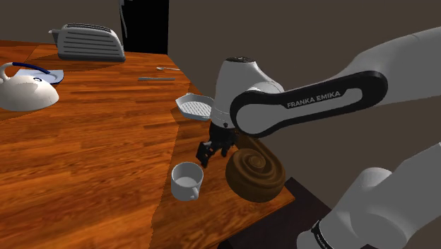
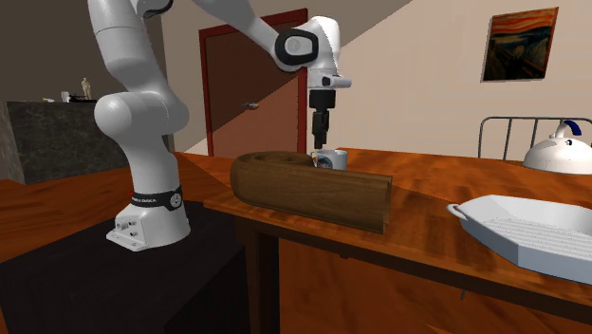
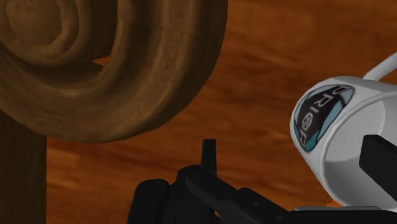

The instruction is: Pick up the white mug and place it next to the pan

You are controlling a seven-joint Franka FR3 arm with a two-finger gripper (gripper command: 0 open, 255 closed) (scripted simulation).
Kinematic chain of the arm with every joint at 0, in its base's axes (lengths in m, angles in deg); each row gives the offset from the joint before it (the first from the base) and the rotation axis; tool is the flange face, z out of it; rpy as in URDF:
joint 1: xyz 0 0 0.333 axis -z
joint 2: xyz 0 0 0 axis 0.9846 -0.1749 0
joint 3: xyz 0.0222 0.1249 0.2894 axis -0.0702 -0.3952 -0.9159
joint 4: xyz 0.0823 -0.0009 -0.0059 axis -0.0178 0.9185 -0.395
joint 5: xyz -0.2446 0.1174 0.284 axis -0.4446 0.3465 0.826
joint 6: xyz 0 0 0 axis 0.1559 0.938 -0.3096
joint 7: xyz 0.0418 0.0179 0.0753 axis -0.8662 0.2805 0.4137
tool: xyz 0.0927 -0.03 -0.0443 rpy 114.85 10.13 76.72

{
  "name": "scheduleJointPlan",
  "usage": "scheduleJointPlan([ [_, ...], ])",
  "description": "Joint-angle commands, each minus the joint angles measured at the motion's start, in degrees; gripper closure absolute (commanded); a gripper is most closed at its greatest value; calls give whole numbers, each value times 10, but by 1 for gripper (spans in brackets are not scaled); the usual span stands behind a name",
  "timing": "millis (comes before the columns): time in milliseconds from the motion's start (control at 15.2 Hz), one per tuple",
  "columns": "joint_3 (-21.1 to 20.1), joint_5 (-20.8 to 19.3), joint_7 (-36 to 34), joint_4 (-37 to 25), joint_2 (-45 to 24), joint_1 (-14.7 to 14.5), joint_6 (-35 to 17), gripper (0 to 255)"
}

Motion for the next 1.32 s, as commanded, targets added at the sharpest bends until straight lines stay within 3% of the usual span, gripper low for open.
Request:
scheduleJointPlan([
  [0,-12,-6,-19,-21,-44,-2,-28,0],
  [132,-22,-13,-37,-41,-79,-6,-48,0],
  [594,-26,-28,-48,-20,-116,-7,-104,0],
  [1122,-26,-29,-49,-18,-120,-7,-108,0],
  [1188,-26,-29,-49,-18,-120,-7,-108,255],
  [1254,-26,-29,-49,-18,-120,-7,-108,255],
])
